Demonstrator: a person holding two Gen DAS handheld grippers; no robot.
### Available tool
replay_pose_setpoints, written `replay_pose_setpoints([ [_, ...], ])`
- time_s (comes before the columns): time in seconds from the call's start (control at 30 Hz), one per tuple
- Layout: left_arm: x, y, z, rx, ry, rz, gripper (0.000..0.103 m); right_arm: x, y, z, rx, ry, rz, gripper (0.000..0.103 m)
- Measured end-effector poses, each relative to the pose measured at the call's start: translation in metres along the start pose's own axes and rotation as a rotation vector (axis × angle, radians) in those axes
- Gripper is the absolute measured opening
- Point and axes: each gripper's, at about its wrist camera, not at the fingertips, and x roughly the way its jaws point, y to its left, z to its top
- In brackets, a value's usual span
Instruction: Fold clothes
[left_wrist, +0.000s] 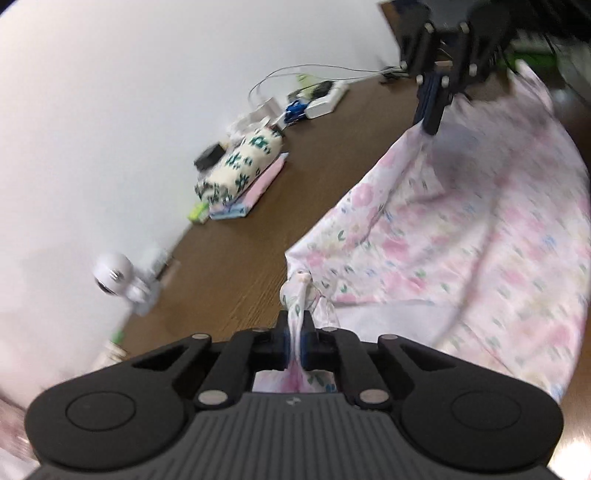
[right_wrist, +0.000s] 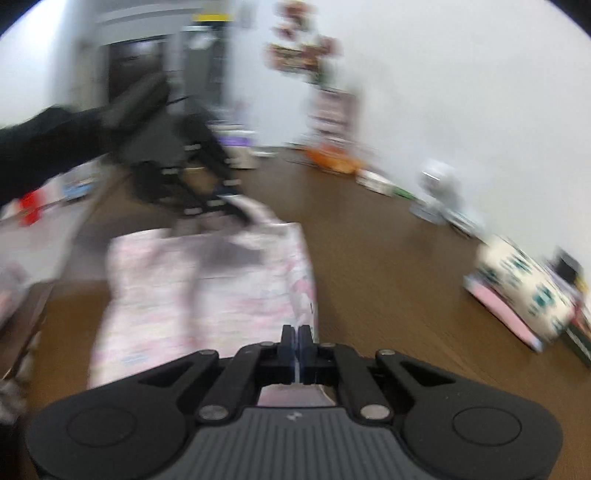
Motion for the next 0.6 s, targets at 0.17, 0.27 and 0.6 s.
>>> replay_pose_setpoints([
  [0.17,-0.015,-0.047,-0.020,0.207,0.089,0.063,0.005,-0.002,0.052,-0.006,-0.171,0.079,0.047,0.001],
  [0.27,-0.010,-0.070,-0.037,0.294,0.143,0.049,0.005,0.015,0.073,-0.016,-0.258,0.173,0.039,0.001],
  [0.6,-0.010,-0.083,-0.054,0.352,0.158,0.089,0.005,0.019,0.080,-0.028,-0.312,0.307,-0.026,0.006],
])
